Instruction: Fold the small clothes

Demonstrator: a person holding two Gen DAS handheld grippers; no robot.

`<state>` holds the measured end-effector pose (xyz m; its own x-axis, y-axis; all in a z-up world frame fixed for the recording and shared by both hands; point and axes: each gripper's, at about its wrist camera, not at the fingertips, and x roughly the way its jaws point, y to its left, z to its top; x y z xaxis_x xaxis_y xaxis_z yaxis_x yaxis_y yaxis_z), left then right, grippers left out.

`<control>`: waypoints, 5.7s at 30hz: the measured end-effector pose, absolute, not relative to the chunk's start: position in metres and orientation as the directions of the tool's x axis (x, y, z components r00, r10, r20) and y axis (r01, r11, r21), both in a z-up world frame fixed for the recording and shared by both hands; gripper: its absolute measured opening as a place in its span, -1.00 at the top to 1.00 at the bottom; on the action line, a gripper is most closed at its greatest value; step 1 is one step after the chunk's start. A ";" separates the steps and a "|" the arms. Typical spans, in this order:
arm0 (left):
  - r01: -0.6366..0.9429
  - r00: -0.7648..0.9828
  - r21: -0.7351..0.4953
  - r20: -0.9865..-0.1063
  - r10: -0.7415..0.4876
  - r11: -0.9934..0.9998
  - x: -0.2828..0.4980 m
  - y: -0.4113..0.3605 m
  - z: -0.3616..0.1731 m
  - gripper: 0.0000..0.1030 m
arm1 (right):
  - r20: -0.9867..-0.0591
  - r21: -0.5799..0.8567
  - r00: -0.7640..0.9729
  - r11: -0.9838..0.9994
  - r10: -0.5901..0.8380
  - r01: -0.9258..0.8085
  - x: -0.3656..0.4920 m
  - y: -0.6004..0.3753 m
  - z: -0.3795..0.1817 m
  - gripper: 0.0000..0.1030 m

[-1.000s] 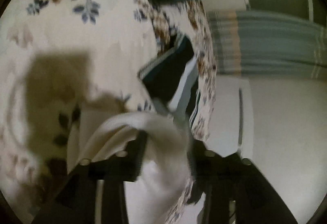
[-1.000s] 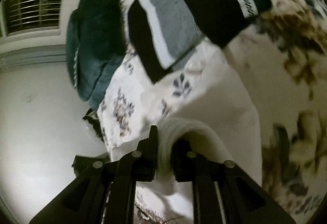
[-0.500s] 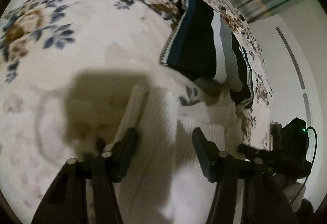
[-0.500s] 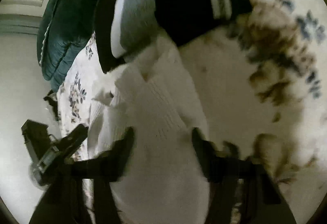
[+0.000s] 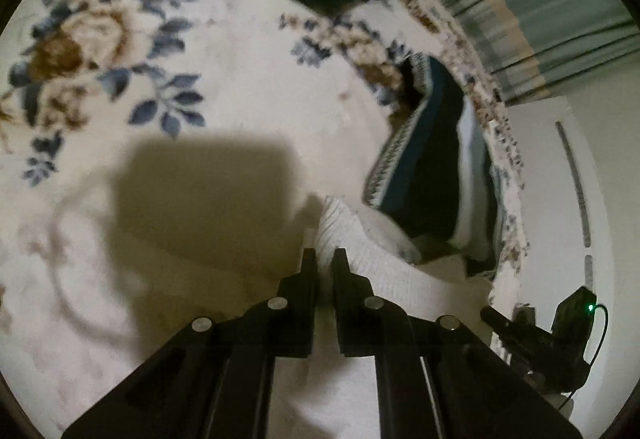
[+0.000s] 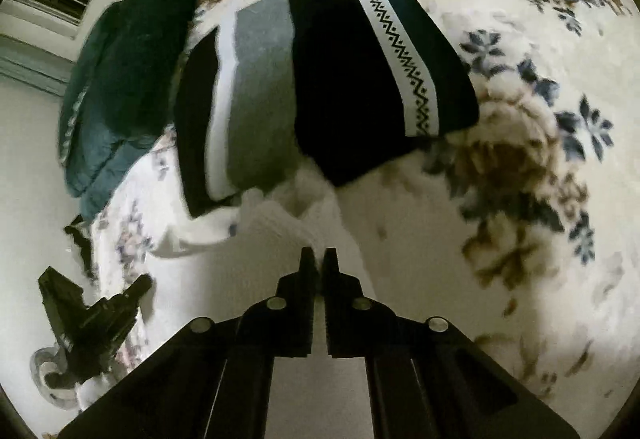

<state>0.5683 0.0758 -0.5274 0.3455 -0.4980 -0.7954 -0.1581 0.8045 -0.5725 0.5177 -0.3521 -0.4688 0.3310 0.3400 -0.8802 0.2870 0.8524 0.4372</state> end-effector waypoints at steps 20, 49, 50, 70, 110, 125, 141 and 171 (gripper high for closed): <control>-0.200 0.196 -0.731 -0.682 -0.704 0.652 0.415 0.092 -0.526 0.21 | -0.783 0.589 0.042 0.719 0.620 0.369 0.371 -0.375 -0.502 -0.02; 0.019 0.253 -0.483 -0.844 -0.472 0.875 0.558 0.026 -0.520 0.89 | -0.884 0.438 0.241 0.890 0.402 0.123 0.517 -0.324 -0.488 0.90; 0.009 0.279 -0.510 -0.825 -0.492 0.860 0.557 0.034 -0.510 0.89 | -0.879 0.437 0.267 0.893 0.396 0.112 0.523 -0.325 -0.482 0.91; -0.129 0.216 -0.663 -0.745 -0.631 0.738 0.512 0.091 -0.527 -0.02 | -0.753 0.656 0.138 0.717 0.644 0.236 0.522 -0.376 -0.513 -0.60; 0.146 0.360 -0.787 -0.522 -0.773 0.599 0.686 -0.031 -0.372 0.49 | -0.553 0.818 0.354 0.573 0.755 0.056 0.671 -0.385 -0.371 0.21; 0.144 0.270 -0.572 -0.763 -0.588 0.808 0.770 -0.077 -0.461 0.28 | -0.762 0.638 0.252 0.758 0.596 0.138 0.784 -0.399 -0.497 -0.14; 0.113 0.551 -0.084 -0.824 -0.133 0.990 0.693 -0.110 -0.389 -1.00 | -0.874 -0.163 0.411 0.954 -0.259 0.253 0.659 -0.354 -0.381 -1.00; 0.155 0.724 -0.024 -0.678 -0.130 0.988 0.389 -0.105 -0.060 -1.00 | -0.644 -0.169 0.694 0.944 -0.324 0.284 0.290 -0.308 0.030 -1.00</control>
